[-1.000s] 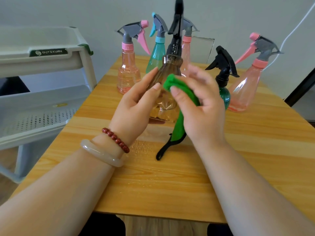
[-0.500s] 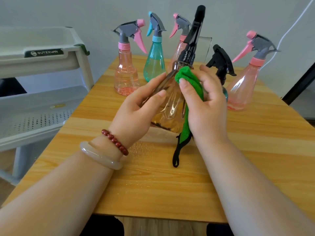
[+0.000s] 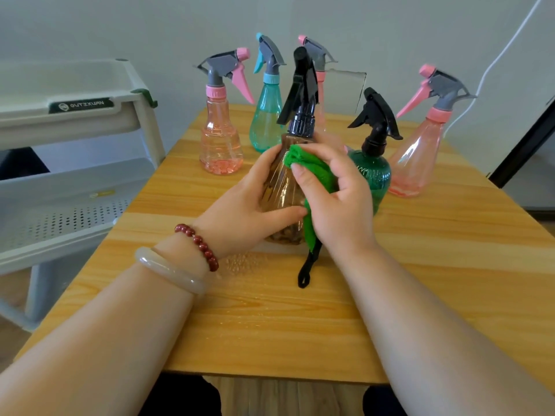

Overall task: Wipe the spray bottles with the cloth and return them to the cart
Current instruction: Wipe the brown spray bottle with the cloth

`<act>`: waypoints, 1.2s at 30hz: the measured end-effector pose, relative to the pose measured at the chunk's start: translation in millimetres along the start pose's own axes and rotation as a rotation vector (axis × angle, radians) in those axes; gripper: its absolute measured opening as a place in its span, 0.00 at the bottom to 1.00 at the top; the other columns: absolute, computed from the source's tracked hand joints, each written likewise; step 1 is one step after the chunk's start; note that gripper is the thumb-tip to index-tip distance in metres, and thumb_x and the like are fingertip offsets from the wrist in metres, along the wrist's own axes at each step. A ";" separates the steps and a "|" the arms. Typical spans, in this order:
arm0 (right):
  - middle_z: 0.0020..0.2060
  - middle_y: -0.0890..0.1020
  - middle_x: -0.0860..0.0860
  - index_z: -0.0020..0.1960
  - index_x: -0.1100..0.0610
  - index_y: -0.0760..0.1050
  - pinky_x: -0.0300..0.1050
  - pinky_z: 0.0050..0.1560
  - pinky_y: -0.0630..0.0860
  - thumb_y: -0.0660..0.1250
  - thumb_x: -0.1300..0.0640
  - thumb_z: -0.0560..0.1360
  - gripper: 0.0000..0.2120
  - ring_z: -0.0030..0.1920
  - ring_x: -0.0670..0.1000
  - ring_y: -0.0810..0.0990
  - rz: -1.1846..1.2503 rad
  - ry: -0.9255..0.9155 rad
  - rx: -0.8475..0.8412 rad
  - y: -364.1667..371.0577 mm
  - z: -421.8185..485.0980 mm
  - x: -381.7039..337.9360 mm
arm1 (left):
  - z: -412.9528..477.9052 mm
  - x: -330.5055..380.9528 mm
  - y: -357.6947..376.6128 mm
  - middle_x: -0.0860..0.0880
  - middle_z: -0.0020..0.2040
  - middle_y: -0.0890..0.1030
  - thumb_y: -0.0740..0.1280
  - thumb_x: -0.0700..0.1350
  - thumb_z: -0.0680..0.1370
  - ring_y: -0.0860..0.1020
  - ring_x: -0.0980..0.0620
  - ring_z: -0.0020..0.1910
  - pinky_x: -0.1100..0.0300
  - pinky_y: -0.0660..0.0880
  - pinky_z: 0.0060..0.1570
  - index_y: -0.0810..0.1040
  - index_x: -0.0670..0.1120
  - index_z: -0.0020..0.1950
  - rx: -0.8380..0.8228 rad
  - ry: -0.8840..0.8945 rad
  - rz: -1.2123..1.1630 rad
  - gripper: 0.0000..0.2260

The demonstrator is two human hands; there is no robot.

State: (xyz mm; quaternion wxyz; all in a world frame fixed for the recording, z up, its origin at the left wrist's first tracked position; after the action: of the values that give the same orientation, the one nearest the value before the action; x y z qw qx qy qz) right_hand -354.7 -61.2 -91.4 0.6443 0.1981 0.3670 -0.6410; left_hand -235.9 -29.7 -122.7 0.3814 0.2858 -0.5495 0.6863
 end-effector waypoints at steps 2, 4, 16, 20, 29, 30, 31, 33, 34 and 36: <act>0.58 0.74 0.43 0.57 0.52 0.80 0.25 0.61 0.64 0.69 0.59 0.76 0.10 0.61 0.34 0.71 -0.042 -0.037 0.046 -3.9 -2.8 -1.5 | 0.4 -4.0 -1.3 0.71 0.58 0.68 0.72 0.52 0.75 0.71 0.78 0.53 0.76 0.70 0.52 0.50 0.57 0.79 -0.023 -0.061 0.016 0.40; 0.54 0.71 0.44 0.55 0.55 0.82 0.29 0.62 0.66 0.69 0.60 0.74 0.10 0.59 0.41 0.72 -0.148 -0.120 0.111 -7.7 -5.6 -9.2 | -1.7 -4.9 0.0 0.70 0.54 0.69 0.72 0.50 0.75 0.74 0.77 0.45 0.79 0.71 0.43 0.49 0.58 0.78 -0.037 -0.087 0.035 0.40; 0.49 0.78 0.48 0.53 0.50 0.72 0.28 0.51 0.69 0.67 0.60 0.78 0.07 0.50 0.45 0.76 -0.122 0.114 0.185 -5.4 -26.1 -10.5 | -15.8 -10.2 4.8 0.72 0.54 0.67 0.62 0.43 0.82 0.68 0.84 0.46 0.84 0.65 0.43 0.55 0.73 0.56 0.065 -0.044 -0.115 0.24; 0.45 0.75 0.39 0.52 0.48 0.69 0.29 0.44 0.68 0.66 0.55 0.79 0.05 0.49 0.44 0.75 -0.152 0.370 0.122 -5.4 -28.2 8.5 | -15.4 -14.9 -2.3 0.63 0.67 0.71 0.59 0.51 0.83 0.71 0.63 0.63 0.67 0.69 0.62 0.61 0.63 0.72 0.141 -0.057 -0.057 0.19; 0.44 0.77 0.47 0.50 0.53 0.70 0.34 0.41 0.70 0.66 0.57 0.79 0.05 0.43 0.47 0.75 -0.187 0.227 0.223 3.1 -18.0 -15.9 | -11.1 -20.8 -8.0 0.51 0.66 0.72 0.68 0.52 0.78 0.75 0.55 0.62 0.49 0.76 0.62 0.62 0.62 0.69 0.179 0.003 -0.030 0.24; 0.43 0.76 0.47 0.49 0.52 0.70 0.35 0.39 0.68 0.66 0.56 0.79 0.04 0.43 0.47 0.74 -0.206 0.258 0.211 1.5 -20.7 -9.8 | -11.3 -21.5 -9.3 0.51 0.67 0.72 0.67 0.54 0.78 0.74 0.55 0.64 0.48 0.75 0.64 0.62 0.63 0.69 0.194 -0.004 -0.026 0.22; 0.42 0.75 0.47 0.49 0.52 0.69 0.34 0.38 0.67 0.65 0.55 0.79 0.04 0.42 0.47 0.74 -0.223 0.293 0.195 -0.3 -23.5 -3.5 | -11.6 -22.1 -9.9 0.52 0.67 0.72 0.66 0.57 0.77 0.73 0.55 0.65 0.48 0.74 0.65 0.62 0.64 0.68 0.200 -0.014 -0.025 0.22; 0.43 0.75 0.46 0.49 0.51 0.69 0.35 0.40 0.68 0.65 0.54 0.80 0.04 0.43 0.47 0.75 -0.234 0.341 0.159 -2.4 -26.4 4.4 | -11.6 -23.6 -10.1 0.53 0.67 0.72 0.65 0.59 0.76 0.75 0.54 0.62 0.48 0.75 0.63 0.62 0.68 0.66 0.195 -0.042 -0.046 0.20; 0.44 0.76 0.45 0.50 0.51 0.70 0.37 0.42 0.69 0.65 0.54 0.80 0.03 0.45 0.47 0.76 -0.225 0.363 0.143 -3.0 -26.6 6.6 | -11.1 -24.2 -9.2 0.54 0.67 0.72 0.64 0.57 0.78 0.77 0.53 0.61 0.48 0.76 0.62 0.62 0.68 0.65 0.188 -0.049 -0.055 0.18; 0.45 0.77 0.44 0.51 0.50 0.73 0.41 0.46 0.72 0.65 0.54 0.79 0.02 0.48 0.47 0.77 -0.191 0.372 0.128 -3.9 -24.0 5.0 | -11.0 -22.6 -10.8 0.57 0.65 0.72 0.63 0.53 0.81 0.76 0.53 0.62 0.48 0.74 0.64 0.63 0.65 0.65 0.196 -0.038 -0.075 0.15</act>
State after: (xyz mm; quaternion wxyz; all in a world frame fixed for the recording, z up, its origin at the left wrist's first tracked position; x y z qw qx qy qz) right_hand -364.3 -47.6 -109.8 0.4877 0.3181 0.4552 -0.6736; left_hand -214.3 -22.7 -137.8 0.3665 0.3549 -0.4760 0.7164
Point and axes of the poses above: each hand's wrist, its own z-axis towards the middle knuckle, its own y-axis out of the palm, x = y × z, the point moved 9 cm from there along z, towards the middle knuckle
